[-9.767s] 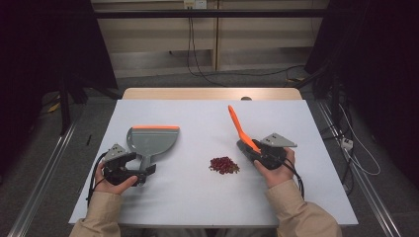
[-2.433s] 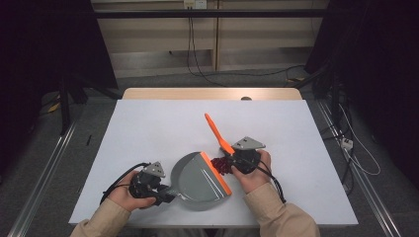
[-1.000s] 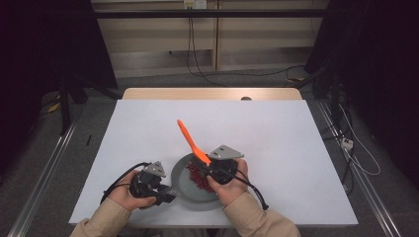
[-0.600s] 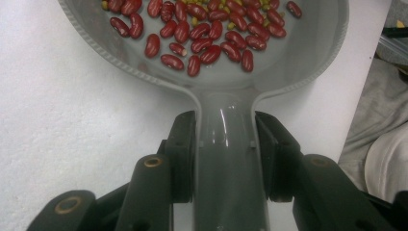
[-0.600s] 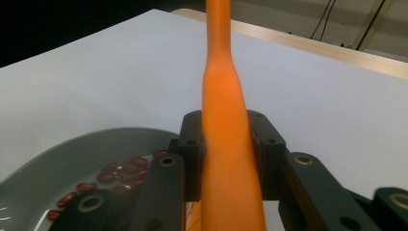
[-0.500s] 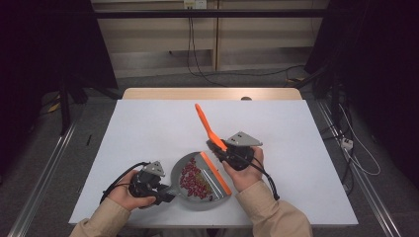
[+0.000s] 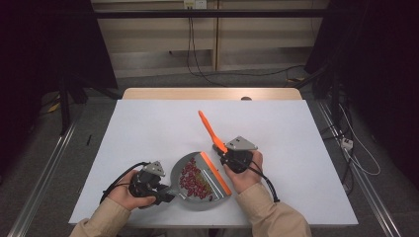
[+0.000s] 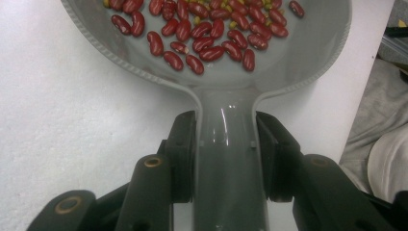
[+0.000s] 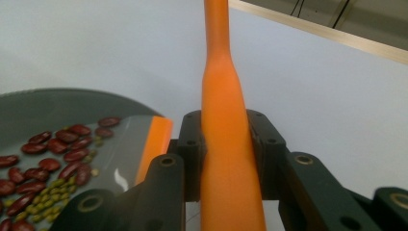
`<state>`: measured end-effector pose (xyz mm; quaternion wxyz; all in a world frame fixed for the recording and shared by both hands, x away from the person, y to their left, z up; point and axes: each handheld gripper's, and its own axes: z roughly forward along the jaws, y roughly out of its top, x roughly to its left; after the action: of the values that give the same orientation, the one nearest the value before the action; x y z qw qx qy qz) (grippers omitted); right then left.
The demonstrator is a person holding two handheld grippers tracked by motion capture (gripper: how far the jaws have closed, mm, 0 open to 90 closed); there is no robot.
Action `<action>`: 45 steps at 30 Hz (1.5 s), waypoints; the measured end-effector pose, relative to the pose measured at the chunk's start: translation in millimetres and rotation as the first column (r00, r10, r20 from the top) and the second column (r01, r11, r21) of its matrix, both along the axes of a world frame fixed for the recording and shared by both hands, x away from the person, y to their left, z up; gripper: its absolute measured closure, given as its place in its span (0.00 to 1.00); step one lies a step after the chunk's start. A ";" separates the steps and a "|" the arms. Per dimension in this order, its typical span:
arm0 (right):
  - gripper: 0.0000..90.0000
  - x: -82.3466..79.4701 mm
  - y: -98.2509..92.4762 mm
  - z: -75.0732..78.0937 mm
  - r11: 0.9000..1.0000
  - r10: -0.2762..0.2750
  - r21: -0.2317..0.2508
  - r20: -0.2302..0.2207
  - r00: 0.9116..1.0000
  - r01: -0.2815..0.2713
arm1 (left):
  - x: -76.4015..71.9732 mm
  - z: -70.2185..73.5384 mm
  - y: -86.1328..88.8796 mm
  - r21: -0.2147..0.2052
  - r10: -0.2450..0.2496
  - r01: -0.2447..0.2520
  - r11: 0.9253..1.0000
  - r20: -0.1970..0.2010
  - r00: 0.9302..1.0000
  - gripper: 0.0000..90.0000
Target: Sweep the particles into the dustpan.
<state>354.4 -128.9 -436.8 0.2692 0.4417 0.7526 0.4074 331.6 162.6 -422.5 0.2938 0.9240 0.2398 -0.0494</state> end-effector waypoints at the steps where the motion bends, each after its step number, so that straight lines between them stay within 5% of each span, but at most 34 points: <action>1: 0.79 -2.6 3.1 0.0 1.000 0.009 -0.004 0.003 1.000 -0.009 | -0.2 0.2 0.0 0.002 0.001 -0.001 1.000 -0.001 1.000 0.70; 5: 0.79 -12.4 15.0 1.4 0.998 0.043 0.056 -0.020 0.999 -0.042 | -0.3 -0.3 -0.4 0.003 0.005 -0.005 1.000 -0.001 1.000 0.70; 9: 0.79 -20.6 27.2 3.7 0.996 0.070 0.058 0.005 0.998 -0.071 | -1.0 -0.3 -0.6 -0.003 0.015 -0.015 1.000 0.001 1.000 0.70; 11: 0.79 -22.2 28.7 8.0 0.990 0.083 0.115 -0.005 0.996 -0.082 | -1.2 -0.4 -0.8 0.005 0.014 -0.014 1.000 0.003 1.000 0.70; 16: 0.79 -23.7 29.5 14.2 0.986 0.109 0.121 0.017 0.994 -0.110 | -1.0 -1.0 -1.1 -0.005 0.028 -0.028 1.000 0.003 1.000 0.70; 21: 0.79 -17.4 15.1 21.2 0.988 0.079 0.133 0.025 0.997 -0.082 | -0.3 -1.2 -1.9 -0.007 0.034 -0.034 0.999 0.006 0.999 0.70; 25: 0.79 -10.2 0.1 20.9 0.996 0.033 0.085 0.044 0.998 -0.037 | 0.2 -1.1 -3.6 -0.011 0.040 -0.040 0.999 0.008 0.999 0.70; 29: 0.79 -1.5 -13.0 8.6 0.999 -0.017 0.048 0.017 1.000 0.017 | 0.7 -1.4 -3.7 -0.014 0.042 -0.042 0.999 0.003 0.999 0.70; 37: 0.79 -8.9 7.6 0.0 0.999 0.036 0.033 0.010 0.999 -0.036 | 1.6 -1.6 -5.4 -0.016 0.050 -0.050 0.999 0.007 0.999 0.70; 41: 0.79 -14.2 16.0 1.5 0.996 0.068 0.055 0.013 0.998 -0.069 | 1.8 -1.8 -4.9 -0.022 0.048 -0.048 0.999 0.009 0.999 0.70; 45: 0.79 -13.8 11.4 7.7 0.986 0.083 0.143 -0.007 0.996 -0.082 | 2.0 -2.4 -5.5 -0.023 0.050 -0.050 0.998 0.017 0.999 0.69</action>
<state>340.6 -117.5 -429.1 0.2150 0.4309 0.7409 0.4682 333.6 157.1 -424.9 0.3073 0.9148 0.2598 -0.0366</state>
